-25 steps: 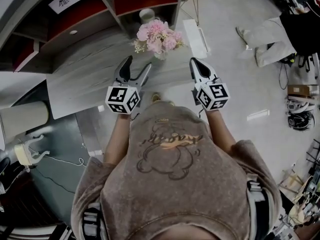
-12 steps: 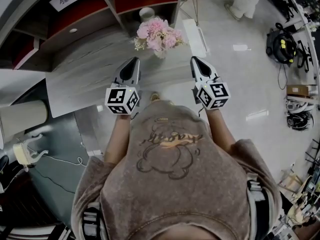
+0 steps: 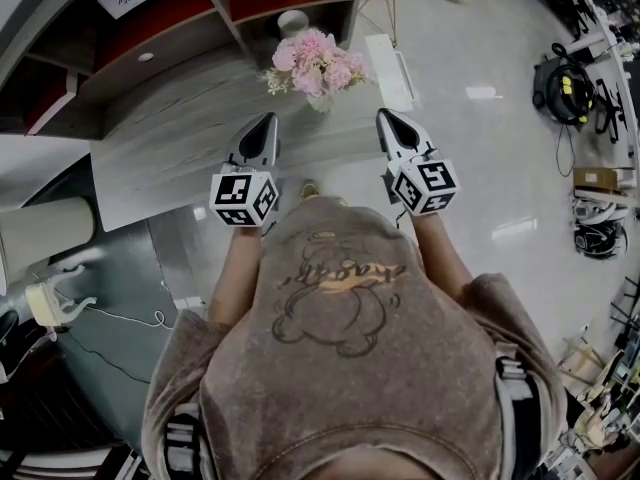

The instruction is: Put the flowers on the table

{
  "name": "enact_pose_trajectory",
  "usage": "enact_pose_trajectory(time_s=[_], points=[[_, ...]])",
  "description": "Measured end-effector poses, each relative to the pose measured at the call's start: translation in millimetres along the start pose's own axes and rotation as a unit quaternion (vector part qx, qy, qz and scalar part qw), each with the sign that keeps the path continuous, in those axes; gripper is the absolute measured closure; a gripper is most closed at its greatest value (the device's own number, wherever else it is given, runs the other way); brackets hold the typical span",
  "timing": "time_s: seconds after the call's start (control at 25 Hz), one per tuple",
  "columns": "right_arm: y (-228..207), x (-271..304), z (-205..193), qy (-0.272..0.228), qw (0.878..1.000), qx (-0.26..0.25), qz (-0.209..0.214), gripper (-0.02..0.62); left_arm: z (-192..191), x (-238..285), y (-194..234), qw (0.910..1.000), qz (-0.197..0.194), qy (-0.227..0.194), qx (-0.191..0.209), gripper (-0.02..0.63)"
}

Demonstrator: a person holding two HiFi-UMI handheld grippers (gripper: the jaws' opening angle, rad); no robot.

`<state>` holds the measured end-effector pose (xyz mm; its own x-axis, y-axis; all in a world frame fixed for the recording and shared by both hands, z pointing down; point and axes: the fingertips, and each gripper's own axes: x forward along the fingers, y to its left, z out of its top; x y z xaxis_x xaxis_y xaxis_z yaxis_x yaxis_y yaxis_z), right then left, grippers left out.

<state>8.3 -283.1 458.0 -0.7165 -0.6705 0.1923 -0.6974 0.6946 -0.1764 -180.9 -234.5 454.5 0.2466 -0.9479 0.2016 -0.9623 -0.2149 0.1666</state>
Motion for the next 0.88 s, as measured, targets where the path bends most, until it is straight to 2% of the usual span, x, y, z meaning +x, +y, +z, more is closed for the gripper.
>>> enact_pose_trajectory(time_s=[0.88], points=[[15.6,10.6,6.6,0.026,0.996,-0.039,0.077,0.598,-1.0,-1.7,-0.9,0.9999,0.005,-0.005,-0.009,0.588]])
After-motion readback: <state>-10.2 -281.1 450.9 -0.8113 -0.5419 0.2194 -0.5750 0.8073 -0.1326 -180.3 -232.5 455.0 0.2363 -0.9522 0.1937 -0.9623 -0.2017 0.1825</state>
